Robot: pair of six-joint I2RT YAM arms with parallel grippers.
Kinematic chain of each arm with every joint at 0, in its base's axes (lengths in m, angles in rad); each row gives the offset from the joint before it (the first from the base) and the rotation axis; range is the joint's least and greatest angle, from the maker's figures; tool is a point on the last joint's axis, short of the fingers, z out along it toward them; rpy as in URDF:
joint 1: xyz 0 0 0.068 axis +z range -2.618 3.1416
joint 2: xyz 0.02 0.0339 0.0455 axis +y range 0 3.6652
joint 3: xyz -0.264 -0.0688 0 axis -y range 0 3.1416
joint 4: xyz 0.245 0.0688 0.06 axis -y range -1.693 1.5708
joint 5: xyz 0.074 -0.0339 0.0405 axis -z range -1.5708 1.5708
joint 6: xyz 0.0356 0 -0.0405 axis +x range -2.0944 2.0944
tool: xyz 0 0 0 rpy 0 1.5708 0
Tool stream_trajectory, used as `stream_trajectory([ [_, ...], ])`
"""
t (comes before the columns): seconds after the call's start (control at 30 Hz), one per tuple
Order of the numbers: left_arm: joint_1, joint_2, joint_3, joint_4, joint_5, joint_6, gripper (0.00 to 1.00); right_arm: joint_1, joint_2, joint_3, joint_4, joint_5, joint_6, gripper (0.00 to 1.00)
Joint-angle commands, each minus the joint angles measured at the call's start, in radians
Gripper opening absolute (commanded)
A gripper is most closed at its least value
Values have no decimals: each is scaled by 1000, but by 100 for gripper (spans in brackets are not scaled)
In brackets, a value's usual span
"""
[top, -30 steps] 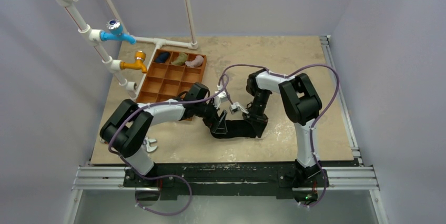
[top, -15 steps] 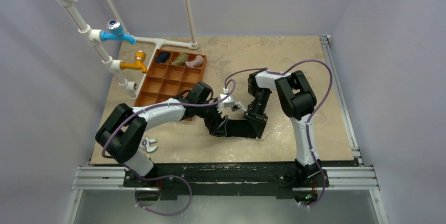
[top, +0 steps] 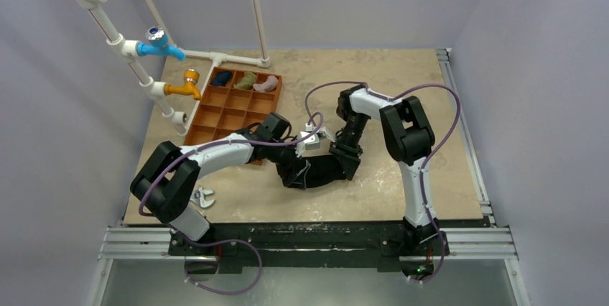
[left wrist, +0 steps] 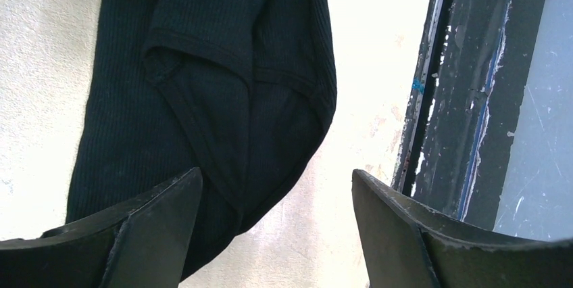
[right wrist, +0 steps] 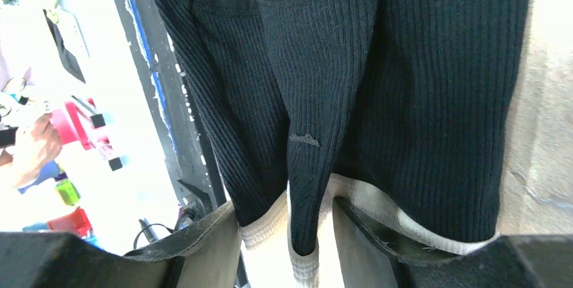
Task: Roll the underwear
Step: Fold the underwear at the center of the board.
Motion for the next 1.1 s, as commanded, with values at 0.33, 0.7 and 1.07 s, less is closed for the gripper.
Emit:
stream_trajectory([
  [0.33, 1, -16, 115, -12, 80, 4, 81, -16, -63, -16, 162, -18, -7, 46],
  [0.7, -98, 5, 132, 24, -2, 71, 82, -46, -10, 33, 107, -58, -24, 17],
  [1.07, -225, 167, 250, 100, -200, 99, 79, -49, -12, 22, 100, -65, -26, 16],
])
